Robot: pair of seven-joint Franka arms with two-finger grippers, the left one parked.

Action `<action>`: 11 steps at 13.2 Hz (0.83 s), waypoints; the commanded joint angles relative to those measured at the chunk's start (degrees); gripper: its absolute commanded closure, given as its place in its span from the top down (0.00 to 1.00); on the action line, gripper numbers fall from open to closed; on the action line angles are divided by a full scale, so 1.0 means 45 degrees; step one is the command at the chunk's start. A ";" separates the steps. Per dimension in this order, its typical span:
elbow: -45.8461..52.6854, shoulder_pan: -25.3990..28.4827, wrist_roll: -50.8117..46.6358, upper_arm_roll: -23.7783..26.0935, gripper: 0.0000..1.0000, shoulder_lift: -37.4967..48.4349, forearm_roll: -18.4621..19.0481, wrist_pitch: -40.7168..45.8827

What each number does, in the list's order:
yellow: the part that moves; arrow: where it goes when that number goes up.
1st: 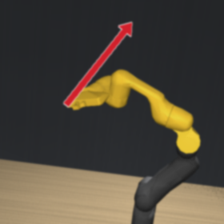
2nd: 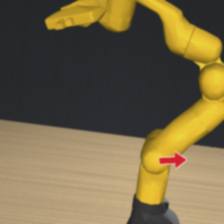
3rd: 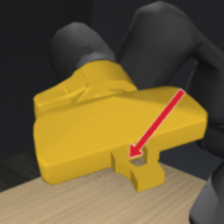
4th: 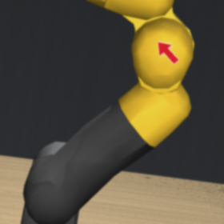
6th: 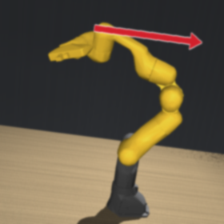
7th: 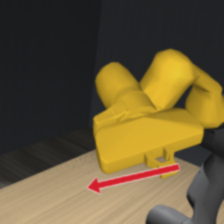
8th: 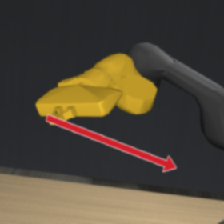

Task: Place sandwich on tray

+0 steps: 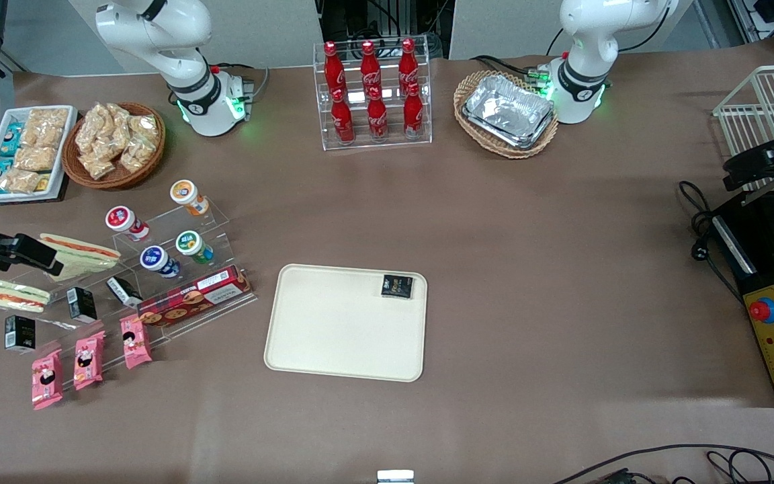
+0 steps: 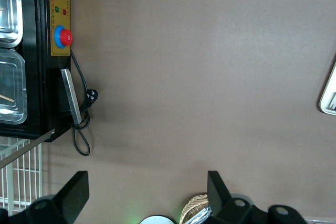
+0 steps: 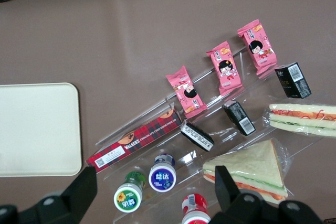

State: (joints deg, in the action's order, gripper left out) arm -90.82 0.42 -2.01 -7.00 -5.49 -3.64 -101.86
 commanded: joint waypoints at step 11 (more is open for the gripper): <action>0.0163 -0.0093 0.6901 -0.1626 1.00 -0.0107 0.0478 0.0117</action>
State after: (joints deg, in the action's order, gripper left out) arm -90.91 0.17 17.85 -11.73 -5.54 -1.94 -101.86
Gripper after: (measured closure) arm 0.000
